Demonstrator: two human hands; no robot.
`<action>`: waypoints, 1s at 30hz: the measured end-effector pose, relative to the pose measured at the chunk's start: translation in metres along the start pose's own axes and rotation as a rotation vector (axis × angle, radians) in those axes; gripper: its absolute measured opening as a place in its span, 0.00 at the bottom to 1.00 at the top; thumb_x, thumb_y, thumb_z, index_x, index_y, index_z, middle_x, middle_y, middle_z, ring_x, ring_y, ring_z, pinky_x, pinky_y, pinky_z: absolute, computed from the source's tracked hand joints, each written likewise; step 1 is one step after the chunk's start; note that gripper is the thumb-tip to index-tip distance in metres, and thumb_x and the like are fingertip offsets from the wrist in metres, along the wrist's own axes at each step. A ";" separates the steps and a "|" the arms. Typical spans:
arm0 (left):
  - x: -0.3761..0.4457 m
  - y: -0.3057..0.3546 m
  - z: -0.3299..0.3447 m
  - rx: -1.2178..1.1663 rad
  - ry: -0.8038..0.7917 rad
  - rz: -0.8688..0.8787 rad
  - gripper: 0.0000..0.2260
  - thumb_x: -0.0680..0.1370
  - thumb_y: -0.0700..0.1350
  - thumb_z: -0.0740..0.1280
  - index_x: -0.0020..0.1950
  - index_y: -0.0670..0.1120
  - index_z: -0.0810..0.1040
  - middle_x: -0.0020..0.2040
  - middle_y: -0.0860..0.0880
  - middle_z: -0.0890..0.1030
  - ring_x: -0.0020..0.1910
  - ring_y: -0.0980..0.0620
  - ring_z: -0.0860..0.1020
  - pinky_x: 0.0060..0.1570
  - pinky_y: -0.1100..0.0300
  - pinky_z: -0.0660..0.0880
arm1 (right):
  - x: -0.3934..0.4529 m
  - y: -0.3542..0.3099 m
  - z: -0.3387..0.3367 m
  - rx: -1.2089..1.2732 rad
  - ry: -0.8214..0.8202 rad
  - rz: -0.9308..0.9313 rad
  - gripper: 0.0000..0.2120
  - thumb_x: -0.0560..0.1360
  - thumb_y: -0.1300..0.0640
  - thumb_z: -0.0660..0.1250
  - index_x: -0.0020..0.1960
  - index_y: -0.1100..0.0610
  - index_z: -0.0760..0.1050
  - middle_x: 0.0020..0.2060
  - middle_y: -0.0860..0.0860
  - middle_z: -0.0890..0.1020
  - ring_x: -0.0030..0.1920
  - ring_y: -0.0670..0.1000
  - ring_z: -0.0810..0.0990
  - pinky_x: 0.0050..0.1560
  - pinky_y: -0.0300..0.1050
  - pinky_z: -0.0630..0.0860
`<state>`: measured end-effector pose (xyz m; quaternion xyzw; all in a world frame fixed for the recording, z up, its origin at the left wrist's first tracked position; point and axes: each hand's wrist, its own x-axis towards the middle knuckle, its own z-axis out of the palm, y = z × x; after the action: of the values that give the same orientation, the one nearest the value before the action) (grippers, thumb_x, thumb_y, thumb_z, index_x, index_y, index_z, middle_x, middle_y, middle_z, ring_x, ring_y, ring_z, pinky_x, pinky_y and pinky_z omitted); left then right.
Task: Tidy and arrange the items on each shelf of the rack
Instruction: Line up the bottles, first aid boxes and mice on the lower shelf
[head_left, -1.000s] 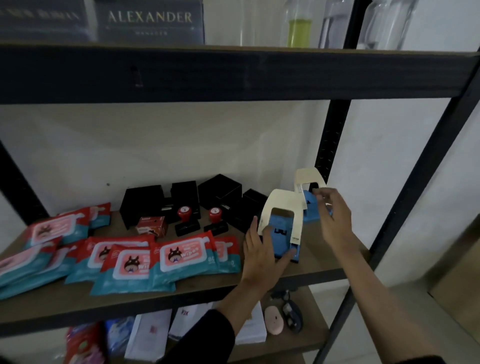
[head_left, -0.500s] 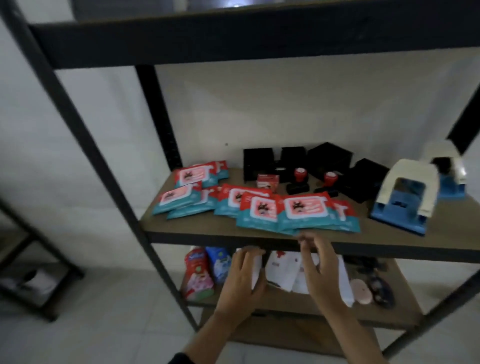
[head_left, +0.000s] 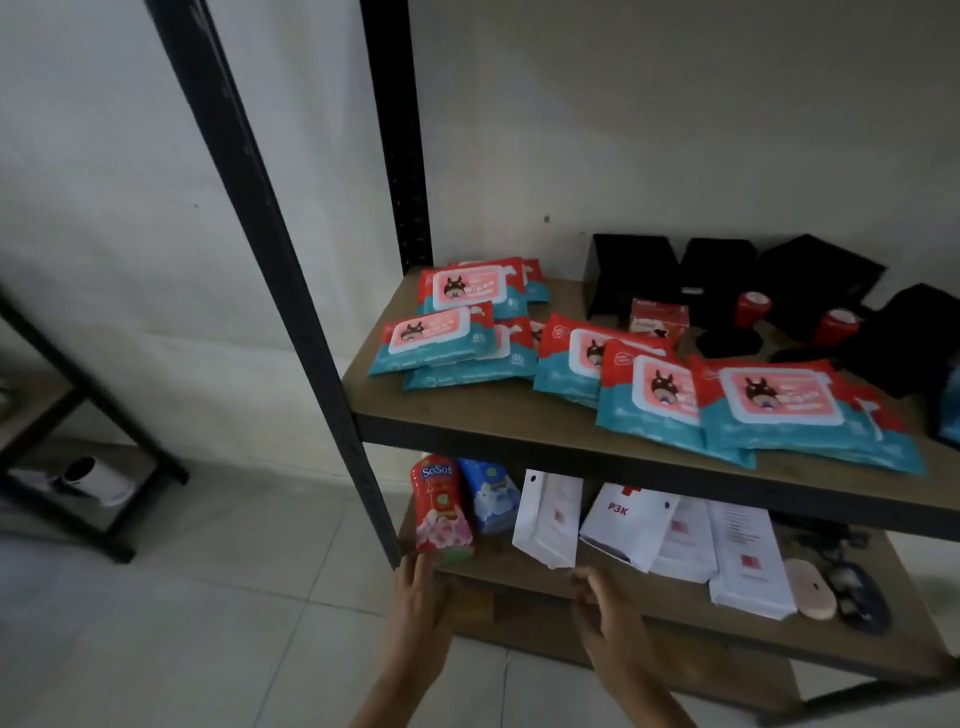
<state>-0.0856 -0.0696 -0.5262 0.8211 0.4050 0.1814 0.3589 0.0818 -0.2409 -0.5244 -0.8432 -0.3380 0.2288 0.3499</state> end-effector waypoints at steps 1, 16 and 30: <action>0.007 -0.006 0.013 -0.003 0.007 0.005 0.19 0.77 0.40 0.66 0.67 0.46 0.68 0.64 0.48 0.70 0.63 0.50 0.70 0.62 0.59 0.70 | 0.008 0.012 0.008 -0.013 -0.008 0.030 0.15 0.78 0.57 0.66 0.60 0.41 0.69 0.59 0.38 0.77 0.60 0.42 0.77 0.62 0.42 0.76; 0.094 -0.144 0.230 0.344 0.346 0.536 0.17 0.79 0.53 0.57 0.59 0.46 0.80 0.59 0.50 0.80 0.68 0.51 0.69 0.76 0.54 0.46 | 0.102 0.226 0.144 -0.490 0.619 -0.341 0.22 0.80 0.44 0.51 0.56 0.54 0.80 0.51 0.50 0.83 0.48 0.53 0.80 0.52 0.45 0.65; 0.099 -0.152 0.250 0.407 0.571 0.640 0.14 0.80 0.54 0.58 0.49 0.50 0.81 0.52 0.51 0.83 0.63 0.49 0.73 0.75 0.50 0.51 | 0.118 0.246 0.165 -0.446 0.905 -0.518 0.19 0.79 0.47 0.54 0.52 0.54 0.80 0.47 0.49 0.83 0.46 0.50 0.81 0.49 0.44 0.69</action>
<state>0.0395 -0.0386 -0.8067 0.8756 0.2413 0.4184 -0.0089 0.1592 -0.2125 -0.8328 -0.8004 -0.3901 -0.3258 0.3178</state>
